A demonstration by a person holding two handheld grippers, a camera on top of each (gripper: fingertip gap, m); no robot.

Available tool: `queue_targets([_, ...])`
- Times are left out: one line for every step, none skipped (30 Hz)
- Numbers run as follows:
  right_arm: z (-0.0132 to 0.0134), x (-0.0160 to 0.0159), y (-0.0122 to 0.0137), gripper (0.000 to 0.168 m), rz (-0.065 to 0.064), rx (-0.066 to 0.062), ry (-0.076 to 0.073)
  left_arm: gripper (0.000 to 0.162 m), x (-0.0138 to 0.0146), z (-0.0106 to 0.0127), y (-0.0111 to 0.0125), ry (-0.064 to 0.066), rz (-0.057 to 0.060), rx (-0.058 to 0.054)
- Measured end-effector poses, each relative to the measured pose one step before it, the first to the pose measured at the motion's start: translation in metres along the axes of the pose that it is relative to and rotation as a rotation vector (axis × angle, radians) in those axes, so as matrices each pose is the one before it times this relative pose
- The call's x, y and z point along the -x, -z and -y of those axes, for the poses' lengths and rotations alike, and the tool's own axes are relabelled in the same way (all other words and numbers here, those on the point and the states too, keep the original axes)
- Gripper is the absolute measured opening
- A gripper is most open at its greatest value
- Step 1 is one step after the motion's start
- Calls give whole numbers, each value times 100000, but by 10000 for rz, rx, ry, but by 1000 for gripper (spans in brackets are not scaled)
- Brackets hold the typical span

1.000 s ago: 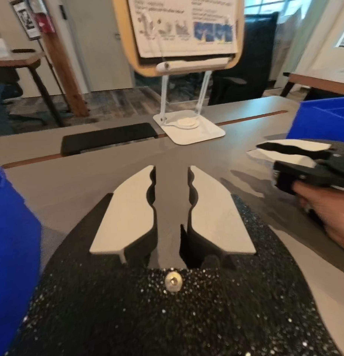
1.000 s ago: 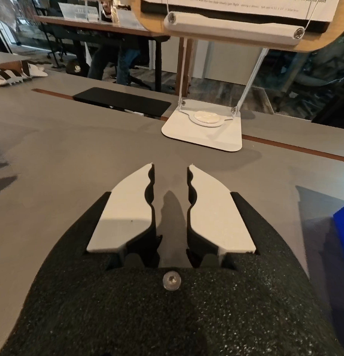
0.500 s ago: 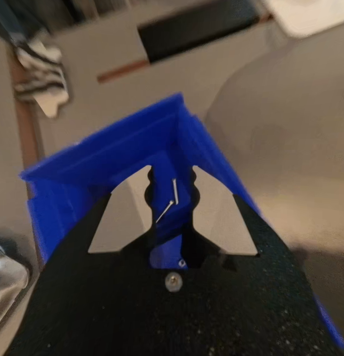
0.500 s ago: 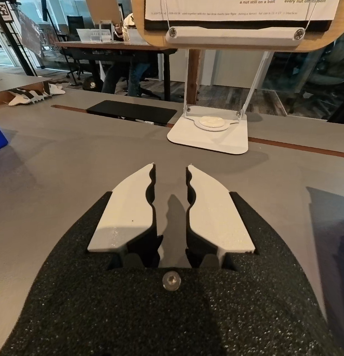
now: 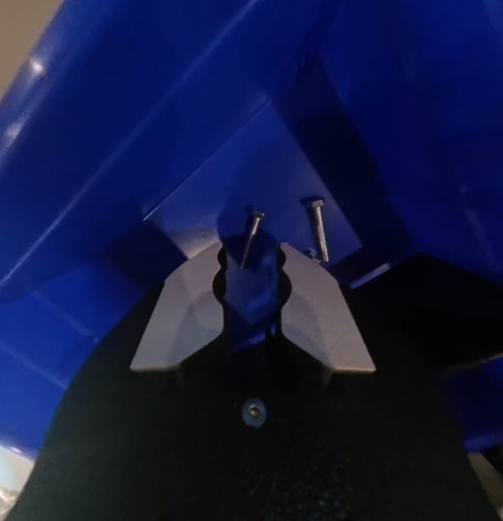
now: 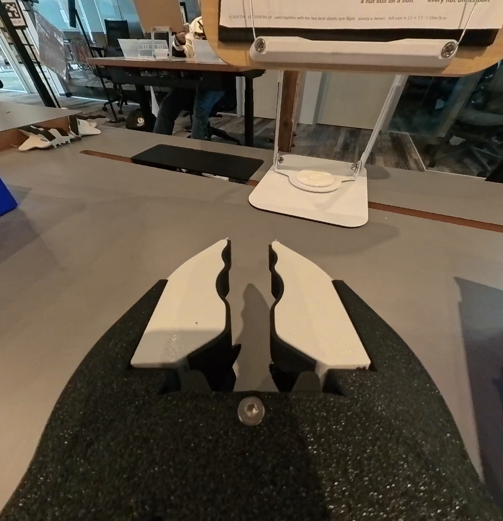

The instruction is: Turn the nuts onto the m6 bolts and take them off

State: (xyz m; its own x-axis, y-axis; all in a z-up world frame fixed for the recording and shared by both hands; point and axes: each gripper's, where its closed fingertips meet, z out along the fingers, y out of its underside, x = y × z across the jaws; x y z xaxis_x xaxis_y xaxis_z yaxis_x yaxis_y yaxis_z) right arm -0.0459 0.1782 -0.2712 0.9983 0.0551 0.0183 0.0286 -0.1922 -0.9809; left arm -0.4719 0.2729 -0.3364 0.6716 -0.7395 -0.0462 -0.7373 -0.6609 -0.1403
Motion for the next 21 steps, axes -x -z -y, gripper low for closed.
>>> queue_targets([6,6,-12,25,9,-4,-7,32,130,-160,-242,-15,-16,213])
queue_targets([2,-6,-18,25,0,1,-8,32,73,-176,-215,-25,-60,197])
queue_targets([1,1,0,25,6,-1,-5,33,-44,-145,-180,-10,-176,138])
queue_targets([3,-6,-10,25,2,-1,-3,32,-83,-21,-70,45,-213,33])
queue_targets([-2,3,1,25,3,1,0,32,49,82,44,92,-103,-51])
queue_targets([-10,-3,-10,25,-1,2,2,29,59,10,-4,59,-43,9])
queue_targets([1,4,-9,25,-2,1,4,23,118,5,-18,-19,62,20])
queue_targets([2,6,-1,25,0,-1,6,18,40,-38,-25,-138,83,53])
queue_targets([-4,8,-7,25,3,5,6,12,-42,-32,-19,-207,75,62])
queue_targets([-1,-1,-8,25,1,2,3,6,5,-28,-1,-265,145,50])
queue_targets([0,-1,0,25,-1,0,0,7,-80,-53,7,-329,108,46])
queue_targets([4,1,-2,24,0,-3,-2,6,-138,-55,21,-248,78,32])
queue_targets([8,-7,5,24,-1,-8,-6,6,-220,-26,66,-89,0,-14])
queue_targets([7,-17,6,24,-4,-7,-11,6,-268,95,185,44,-49,-125])
queue_targets([10,-16,4,24,-5,-9,-14,6,-138,279,401,94,62,-279])
queue_targets([8,-17,14,24,-6,-9,-13,6,-48,418,680,119,162,-364])
queue_targets([8,-14,5,24,-7,-8,-6,6,-45,496,943,121,225,-397])
queue_targets([9,-1,3,23,-10,-8,12,6,-47,623,1229,114,312,-435])
queue_targets([11,10,1,22,-21,-9,32,6,-75,743,1494,101,398,-473])
queue_targets([10,23,1,22,-15,-8,40,6,-173,894,1728,77,425,-527])
queue_targets([0,8,-1,22,-12,1,23,6,-358,1119,1885,75,384,-633])
